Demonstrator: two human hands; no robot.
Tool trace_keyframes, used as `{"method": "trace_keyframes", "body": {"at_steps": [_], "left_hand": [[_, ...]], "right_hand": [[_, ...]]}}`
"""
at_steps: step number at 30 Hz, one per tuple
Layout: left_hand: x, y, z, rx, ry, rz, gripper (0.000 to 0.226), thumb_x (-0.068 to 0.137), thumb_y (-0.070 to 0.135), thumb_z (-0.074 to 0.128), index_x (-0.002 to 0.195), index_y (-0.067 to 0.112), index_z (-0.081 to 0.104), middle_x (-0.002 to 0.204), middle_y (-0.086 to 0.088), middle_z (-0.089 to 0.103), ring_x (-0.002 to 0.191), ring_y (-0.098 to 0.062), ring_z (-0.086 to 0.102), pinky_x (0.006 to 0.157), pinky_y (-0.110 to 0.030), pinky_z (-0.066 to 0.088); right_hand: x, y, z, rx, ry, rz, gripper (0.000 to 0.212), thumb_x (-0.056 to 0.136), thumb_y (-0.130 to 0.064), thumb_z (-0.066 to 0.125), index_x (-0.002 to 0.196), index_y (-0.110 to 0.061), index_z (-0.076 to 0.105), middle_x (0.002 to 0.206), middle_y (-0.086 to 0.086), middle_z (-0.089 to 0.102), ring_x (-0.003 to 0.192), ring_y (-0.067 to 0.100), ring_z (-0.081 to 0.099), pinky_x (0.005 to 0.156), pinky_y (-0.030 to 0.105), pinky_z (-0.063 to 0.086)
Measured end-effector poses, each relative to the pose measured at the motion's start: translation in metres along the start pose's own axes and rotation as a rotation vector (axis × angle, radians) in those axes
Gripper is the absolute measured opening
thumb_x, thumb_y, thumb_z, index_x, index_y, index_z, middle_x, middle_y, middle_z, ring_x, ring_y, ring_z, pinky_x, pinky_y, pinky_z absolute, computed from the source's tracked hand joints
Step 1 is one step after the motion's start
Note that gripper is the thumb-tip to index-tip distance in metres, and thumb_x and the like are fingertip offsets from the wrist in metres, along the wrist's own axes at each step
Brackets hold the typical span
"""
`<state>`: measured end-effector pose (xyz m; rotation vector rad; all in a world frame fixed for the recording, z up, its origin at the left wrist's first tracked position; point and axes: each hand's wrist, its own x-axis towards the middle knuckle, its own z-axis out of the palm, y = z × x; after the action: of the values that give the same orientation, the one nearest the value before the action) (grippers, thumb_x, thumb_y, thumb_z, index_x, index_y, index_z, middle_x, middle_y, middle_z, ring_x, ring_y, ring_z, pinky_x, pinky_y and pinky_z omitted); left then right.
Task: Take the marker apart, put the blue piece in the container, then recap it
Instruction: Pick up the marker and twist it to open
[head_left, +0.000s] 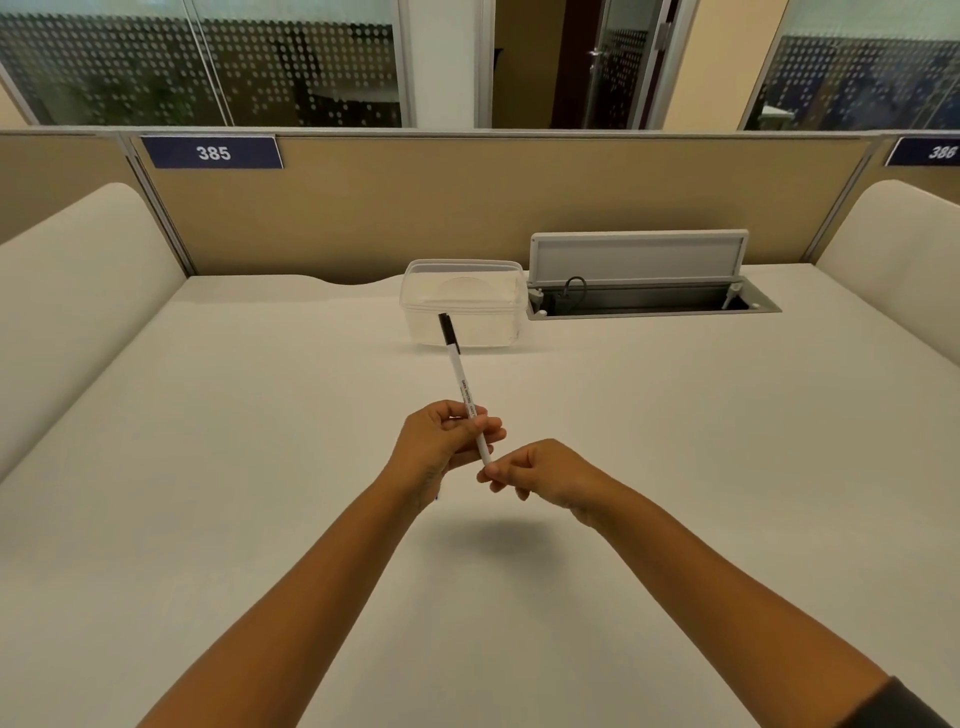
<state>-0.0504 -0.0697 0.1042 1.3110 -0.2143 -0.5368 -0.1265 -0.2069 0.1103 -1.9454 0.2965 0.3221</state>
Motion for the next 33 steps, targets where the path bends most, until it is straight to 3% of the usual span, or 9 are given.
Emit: {"method": "trace_keyframes", "body": {"at_steps": [7,10,13,16,19,23,27,30,33], "left_hand": [[-0.001,-0.003,-0.003,-0.061,0.086,-0.027,0.004,0.085,0.006,0.062,0.089,0.007,0.063,0.075,-0.004,0.075,0.074,-0.020,0.072,0.056,-0.023,0.056],[0.000,0.003,-0.007,-0.070,-0.033,-0.076,0.008,0.087,0.008,0.058,0.094,0.007,0.062,0.080,-0.005,0.075,0.077,-0.020,0.072,0.058,-0.023,0.056],[0.000,0.005,-0.009,-0.055,-0.095,-0.113,0.009,0.089,0.008,0.055,0.097,0.007,0.060,0.082,-0.006,0.075,0.080,-0.020,0.072,0.059,-0.024,0.056],[0.002,0.007,-0.012,-0.077,-0.131,-0.135,0.010,0.089,0.007,0.054,0.098,0.006,0.059,0.086,-0.006,0.075,0.083,-0.021,0.071,0.060,-0.024,0.056],[0.002,0.007,-0.014,0.003,-0.127,-0.151,0.012,0.089,0.007,0.055,0.097,0.009,0.064,0.084,-0.004,0.076,0.081,-0.019,0.072,0.060,-0.022,0.056],[0.001,0.001,-0.009,0.032,0.021,-0.131,0.007,0.087,0.006,0.058,0.089,0.007,0.065,0.073,-0.004,0.075,0.069,-0.015,0.072,0.055,-0.021,0.055],[0.001,-0.004,0.000,0.072,0.188,-0.101,0.006,0.087,0.005,0.060,0.083,0.008,0.064,0.075,-0.007,0.070,0.058,-0.011,0.069,0.049,-0.018,0.053],[0.001,-0.008,0.007,0.166,0.310,-0.073,0.010,0.087,0.007,0.061,0.080,0.013,0.063,0.074,-0.004,0.069,0.062,-0.011,0.068,0.050,-0.017,0.054],[-0.001,-0.014,0.013,0.194,0.411,-0.050,0.007,0.086,0.008,0.062,0.081,0.013,0.063,0.073,-0.002,0.068,0.067,-0.013,0.068,0.061,-0.023,0.056]], "right_hand": [[0.000,0.006,0.009,0.035,0.072,-0.108,0.017,0.087,-0.034,0.059,0.087,-0.027,0.074,0.071,-0.016,0.067,0.055,0.000,0.052,0.052,0.005,0.043],[-0.002,0.007,0.010,0.144,-0.054,-0.083,0.019,0.090,-0.038,0.054,0.083,-0.035,0.072,0.079,-0.016,0.069,0.057,0.002,0.049,0.060,0.013,0.043],[-0.003,0.007,0.013,0.317,-0.232,-0.036,0.026,0.095,-0.034,0.046,0.091,-0.029,0.072,0.084,-0.014,0.068,0.056,0.004,0.047,0.063,0.019,0.042],[-0.002,0.007,0.017,0.426,-0.277,-0.022,0.029,0.098,-0.030,0.040,0.089,-0.023,0.067,0.081,-0.009,0.062,0.055,0.005,0.043,0.060,0.018,0.040],[-0.001,0.007,0.021,0.312,-0.271,-0.038,0.031,0.099,-0.031,0.034,0.083,-0.022,0.059,0.076,-0.007,0.052,0.052,0.005,0.037,0.055,0.017,0.036],[0.002,0.009,0.025,0.188,-0.200,-0.037,0.033,0.100,-0.034,0.030,0.079,-0.022,0.052,0.069,-0.005,0.041,0.050,0.006,0.029,0.048,0.016,0.028],[0.005,0.011,0.028,0.122,-0.142,-0.031,0.035,0.100,-0.035,0.029,0.074,-0.023,0.049,0.063,-0.006,0.037,0.050,0.006,0.027,0.043,0.013,0.027],[0.007,0.013,0.032,0.039,-0.087,-0.040,0.036,0.100,-0.035,0.028,0.071,-0.027,0.048,0.065,-0.008,0.039,0.053,0.006,0.030,0.046,0.014,0.028],[0.007,0.014,0.036,-0.121,0.003,-0.087,0.036,0.100,-0.032,0.026,0.071,-0.029,0.047,0.069,-0.011,0.043,0.060,0.005,0.035,0.056,0.015,0.030]]}}
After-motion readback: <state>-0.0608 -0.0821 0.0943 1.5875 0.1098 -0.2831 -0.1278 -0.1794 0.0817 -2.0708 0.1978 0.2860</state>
